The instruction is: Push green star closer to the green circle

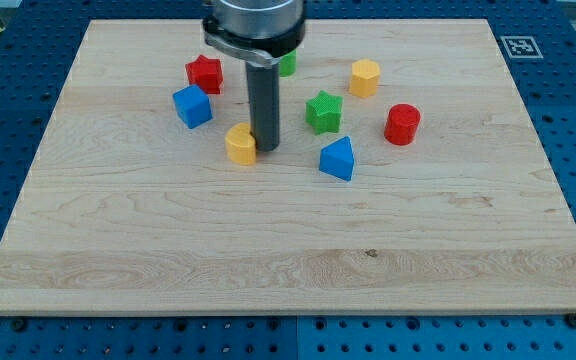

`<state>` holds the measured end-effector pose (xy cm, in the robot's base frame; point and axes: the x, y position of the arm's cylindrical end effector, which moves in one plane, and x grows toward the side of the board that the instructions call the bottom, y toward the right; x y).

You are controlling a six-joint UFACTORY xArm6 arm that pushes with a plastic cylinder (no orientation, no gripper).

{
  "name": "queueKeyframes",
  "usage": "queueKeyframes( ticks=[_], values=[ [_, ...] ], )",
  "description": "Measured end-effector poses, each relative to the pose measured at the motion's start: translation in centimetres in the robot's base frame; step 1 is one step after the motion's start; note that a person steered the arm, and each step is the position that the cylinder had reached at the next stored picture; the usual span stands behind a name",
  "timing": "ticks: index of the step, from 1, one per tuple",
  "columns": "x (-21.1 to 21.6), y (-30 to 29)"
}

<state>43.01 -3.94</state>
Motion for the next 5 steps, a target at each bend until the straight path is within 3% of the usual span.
queueKeyframes(
  ticks=[5],
  values=[
    [-1.0, 6.0]
  ],
)
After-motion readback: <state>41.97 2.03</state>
